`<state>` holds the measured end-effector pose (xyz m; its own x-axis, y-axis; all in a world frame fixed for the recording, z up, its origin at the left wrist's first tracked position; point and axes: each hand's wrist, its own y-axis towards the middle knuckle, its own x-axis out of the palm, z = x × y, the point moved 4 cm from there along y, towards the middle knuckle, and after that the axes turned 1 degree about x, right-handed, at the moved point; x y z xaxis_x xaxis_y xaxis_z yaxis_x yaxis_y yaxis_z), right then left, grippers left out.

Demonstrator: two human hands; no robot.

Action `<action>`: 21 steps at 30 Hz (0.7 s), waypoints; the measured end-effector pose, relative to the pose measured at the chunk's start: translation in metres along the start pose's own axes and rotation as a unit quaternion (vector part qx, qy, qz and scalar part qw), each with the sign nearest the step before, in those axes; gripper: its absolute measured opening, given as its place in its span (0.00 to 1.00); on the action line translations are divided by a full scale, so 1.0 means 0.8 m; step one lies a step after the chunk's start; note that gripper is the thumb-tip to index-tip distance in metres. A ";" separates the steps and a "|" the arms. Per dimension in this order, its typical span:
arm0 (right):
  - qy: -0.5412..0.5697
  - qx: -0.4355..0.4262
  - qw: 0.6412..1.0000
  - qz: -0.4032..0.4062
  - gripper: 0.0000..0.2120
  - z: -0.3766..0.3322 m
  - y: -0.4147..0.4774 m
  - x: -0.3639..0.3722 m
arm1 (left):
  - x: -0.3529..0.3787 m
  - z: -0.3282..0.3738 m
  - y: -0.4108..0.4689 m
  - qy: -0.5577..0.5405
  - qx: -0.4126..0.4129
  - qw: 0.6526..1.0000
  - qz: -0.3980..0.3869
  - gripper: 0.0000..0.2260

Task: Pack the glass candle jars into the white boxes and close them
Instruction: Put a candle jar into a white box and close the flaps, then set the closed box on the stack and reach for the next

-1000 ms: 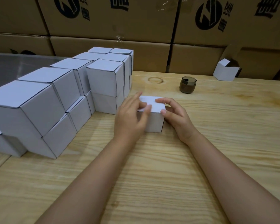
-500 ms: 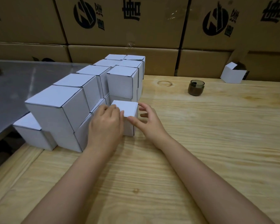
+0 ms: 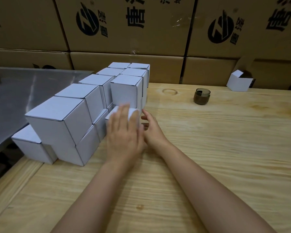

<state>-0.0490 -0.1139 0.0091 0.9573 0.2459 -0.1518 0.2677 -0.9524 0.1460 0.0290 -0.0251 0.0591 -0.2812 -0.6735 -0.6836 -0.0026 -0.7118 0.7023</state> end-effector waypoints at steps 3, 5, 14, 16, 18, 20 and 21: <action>-0.010 -0.017 1.000 0.024 0.20 0.002 0.000 -0.044 | 0.023 0.046 0.003 -0.090 0.149 0.984 -0.031 0.17; -0.040 -0.029 0.997 0.067 0.19 0.009 -0.001 -0.091 | 0.046 0.070 0.008 -0.133 0.165 0.973 -0.090 0.16; -0.258 0.008 0.919 0.296 0.16 0.046 0.044 -0.331 | 0.158 0.074 0.015 -0.053 0.002 0.958 -0.280 0.24; -0.288 0.019 0.902 0.320 0.18 0.054 0.067 -0.368 | 0.156 0.075 0.015 -0.054 0.019 0.964 -0.261 0.23; -0.312 0.035 0.888 0.335 0.20 0.060 0.096 -0.397 | 0.154 0.073 0.014 -0.050 0.025 0.965 -0.258 0.22; -0.330 0.053 0.875 0.351 0.22 0.064 0.125 -0.425 | 0.153 0.075 0.015 -0.050 0.024 0.963 -0.265 0.25; -0.334 0.059 0.869 0.359 0.24 0.064 0.140 -0.440 | 0.152 0.075 0.018 -0.047 0.023 0.964 -0.261 0.28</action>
<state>-0.3613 -0.3162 0.0284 0.5851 -0.5418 -0.6034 -0.4237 -0.8387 0.3423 -0.0629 -0.1052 -0.0017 -0.3161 -0.2032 -0.9267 -0.2092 -0.9378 0.2770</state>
